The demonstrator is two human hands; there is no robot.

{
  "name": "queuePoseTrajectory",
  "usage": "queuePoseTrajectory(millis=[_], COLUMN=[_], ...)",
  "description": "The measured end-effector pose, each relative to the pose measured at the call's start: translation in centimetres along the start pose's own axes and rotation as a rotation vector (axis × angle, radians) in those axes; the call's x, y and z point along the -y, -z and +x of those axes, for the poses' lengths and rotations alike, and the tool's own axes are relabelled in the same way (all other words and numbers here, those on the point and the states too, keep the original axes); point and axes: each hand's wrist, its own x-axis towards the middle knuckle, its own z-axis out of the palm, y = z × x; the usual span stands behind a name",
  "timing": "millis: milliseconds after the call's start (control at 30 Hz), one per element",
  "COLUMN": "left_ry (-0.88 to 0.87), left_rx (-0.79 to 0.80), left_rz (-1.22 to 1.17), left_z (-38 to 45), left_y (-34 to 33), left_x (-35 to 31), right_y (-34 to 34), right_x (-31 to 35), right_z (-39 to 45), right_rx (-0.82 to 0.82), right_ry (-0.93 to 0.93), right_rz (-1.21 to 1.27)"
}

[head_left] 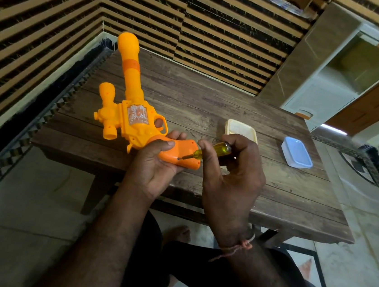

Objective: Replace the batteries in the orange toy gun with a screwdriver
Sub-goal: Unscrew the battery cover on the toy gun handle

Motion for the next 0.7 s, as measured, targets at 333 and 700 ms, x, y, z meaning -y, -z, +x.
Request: queuePoseTrajectory(millis=[333, 700], left_ry=[-0.013, -0.018], left_rx=[0.032, -0.005], left_rz=[0.027, 0.054], left_z=[0.3, 0.2], left_y=[0.6, 0.6], left_x=[0.3, 0.3], right_y=[0.1, 0.2], right_x=[0.1, -0.3], right_z=[0.6, 1.2], right_rx=[0.049, 0.177], right_ry=[-0.012, -0.120], right_rz=[-0.049, 0.206])
